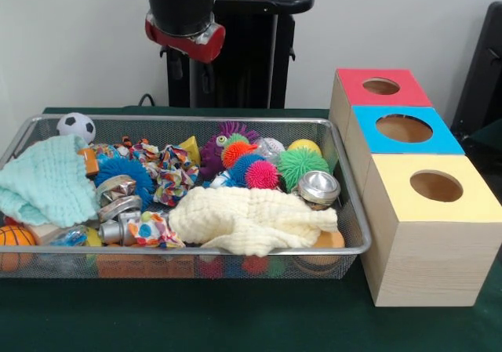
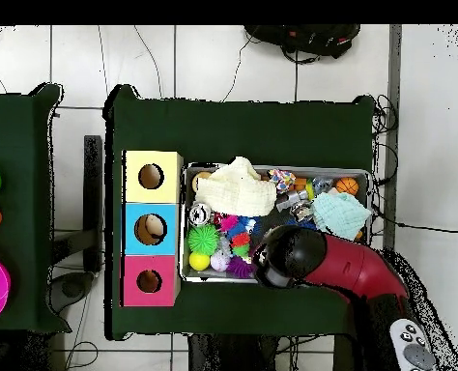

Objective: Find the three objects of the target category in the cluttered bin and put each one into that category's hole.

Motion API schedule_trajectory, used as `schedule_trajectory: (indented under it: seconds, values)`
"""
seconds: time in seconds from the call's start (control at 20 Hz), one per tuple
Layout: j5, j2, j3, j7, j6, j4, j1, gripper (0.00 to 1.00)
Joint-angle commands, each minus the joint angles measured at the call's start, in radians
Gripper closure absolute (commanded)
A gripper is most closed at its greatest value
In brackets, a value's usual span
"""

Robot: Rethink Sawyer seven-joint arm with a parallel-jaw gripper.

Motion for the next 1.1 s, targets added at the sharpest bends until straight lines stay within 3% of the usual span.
schedule_trajectory:
  seconds: [0.05, 0.45, 0.8, 0.95, 1.1]
  values:
    - [-0.119, -0.009, 0.265, -0.384, -0.095, 0.187, -0.098, 0.00]
    - [-0.195, -0.039, 0.395, -0.378, -0.119, 0.288, -0.203, 0.00]
    - [-0.263, -0.029, 0.429, -0.276, -0.180, 0.319, -0.240, 0.00]
    - [-0.290, -0.021, 0.393, -0.179, -0.198, 0.290, -0.210, 0.00]
    - [-0.306, 0.054, 0.352, -0.106, -0.172, 0.179, -0.161, 0.00]
